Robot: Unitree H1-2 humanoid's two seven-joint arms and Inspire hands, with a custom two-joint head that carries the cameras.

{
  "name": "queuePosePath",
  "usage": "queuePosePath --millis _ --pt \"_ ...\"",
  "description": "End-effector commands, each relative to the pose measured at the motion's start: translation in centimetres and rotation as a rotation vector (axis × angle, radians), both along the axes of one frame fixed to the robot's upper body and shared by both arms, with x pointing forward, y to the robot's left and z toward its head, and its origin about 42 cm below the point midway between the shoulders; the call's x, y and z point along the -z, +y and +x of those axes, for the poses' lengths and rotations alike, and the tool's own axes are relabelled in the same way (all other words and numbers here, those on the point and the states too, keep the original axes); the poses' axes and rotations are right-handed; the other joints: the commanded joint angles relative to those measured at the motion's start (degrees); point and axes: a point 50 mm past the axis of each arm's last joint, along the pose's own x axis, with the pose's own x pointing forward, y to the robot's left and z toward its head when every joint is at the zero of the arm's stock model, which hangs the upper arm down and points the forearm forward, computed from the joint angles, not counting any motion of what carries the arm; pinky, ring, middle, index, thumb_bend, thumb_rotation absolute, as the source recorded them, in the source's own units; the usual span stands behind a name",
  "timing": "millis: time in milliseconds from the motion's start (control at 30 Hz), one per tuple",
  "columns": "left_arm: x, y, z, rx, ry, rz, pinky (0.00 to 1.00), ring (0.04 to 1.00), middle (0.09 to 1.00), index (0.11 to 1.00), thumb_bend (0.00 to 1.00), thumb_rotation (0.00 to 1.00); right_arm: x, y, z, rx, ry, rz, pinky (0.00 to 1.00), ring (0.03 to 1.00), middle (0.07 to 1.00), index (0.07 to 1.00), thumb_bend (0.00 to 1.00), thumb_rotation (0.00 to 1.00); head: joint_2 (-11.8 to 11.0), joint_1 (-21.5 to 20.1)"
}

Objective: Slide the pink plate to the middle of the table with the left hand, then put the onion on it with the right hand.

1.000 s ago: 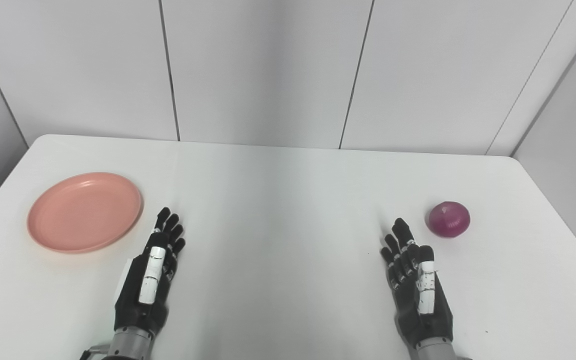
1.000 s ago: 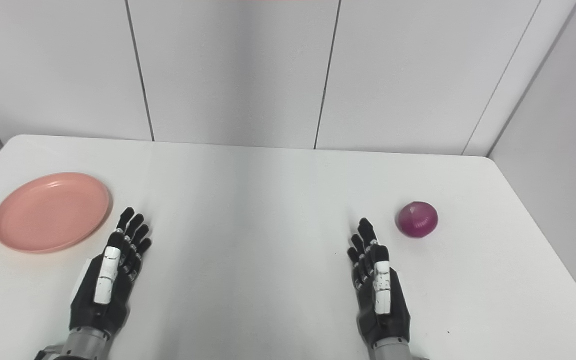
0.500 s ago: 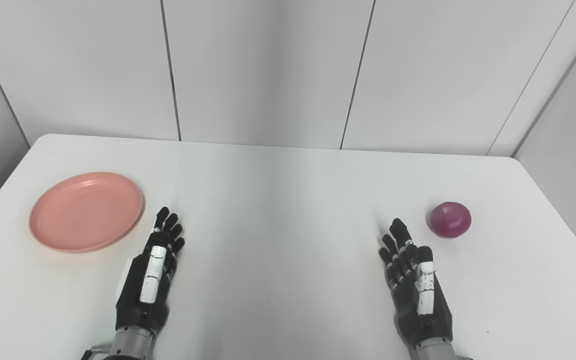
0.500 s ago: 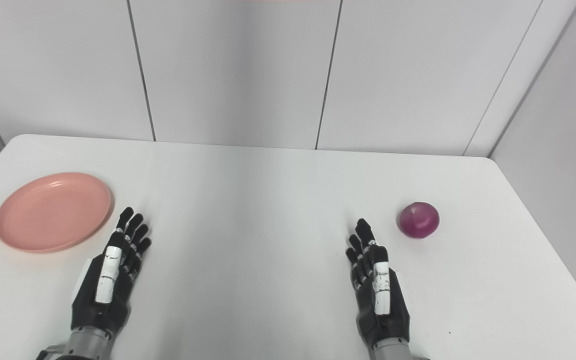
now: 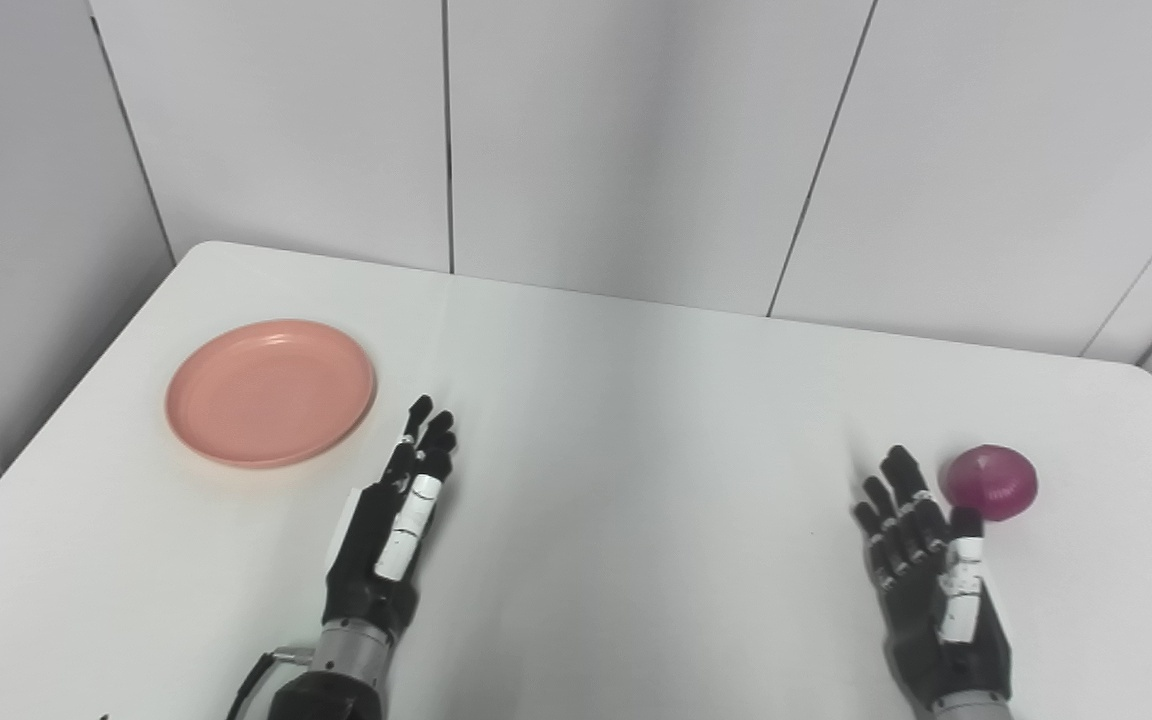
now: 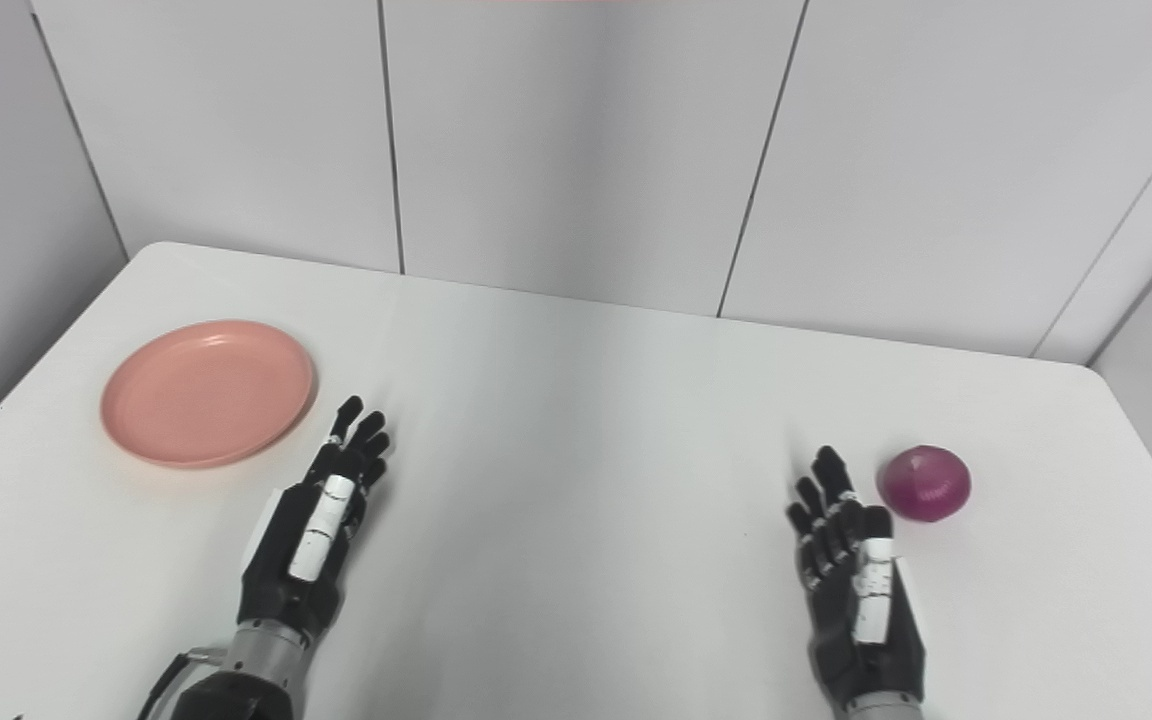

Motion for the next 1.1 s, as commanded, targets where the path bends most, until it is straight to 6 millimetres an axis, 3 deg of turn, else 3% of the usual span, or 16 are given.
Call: queuePosePath --millis 0,267,700,900,1067 --pt "4.2 -2.4 -3.4 -0.049 0.141 -0.071 1.00 0.975 0.967 0.965 0.74 0.76 7.1 -2.1 -5.3 0.047 0.223 0.016 1.00 1.000 1.000 0.989 0.85 0.97 -0.2 1.0" --pt "4.5 -3.0 -3.4 -0.064 0.147 -0.075 0.93 0.941 0.941 0.929 0.73 0.70 7.3 -2.6 -5.3 0.048 0.230 0.015 1.00 1.000 1.000 1.000 0.80 1.00 -2.2 4.2" --pt "4.4 -2.6 -3.0 -0.067 0.142 -0.067 0.91 0.934 0.934 0.921 0.72 0.67 7.6 -2.5 -5.2 0.033 0.237 0.010 1.00 1.000 1.000 1.000 0.74 1.00 -4.1 4.9" --pt "1.8 -1.7 -1.7 -0.059 0.083 -0.078 0.92 0.931 0.927 0.915 0.75 0.67 7.8 -2.2 -5.1 0.027 0.235 0.027 1.00 1.000 1.000 1.000 0.73 1.00 -4.6 4.9" --pt "-2.4 -0.5 0.3 -0.038 -0.005 -0.136 0.92 0.927 0.922 0.910 0.77 0.69 7.8 -1.8 -5.0 0.018 0.228 0.031 1.00 1.000 1.000 1.000 0.72 1.00 -4.6 4.6"
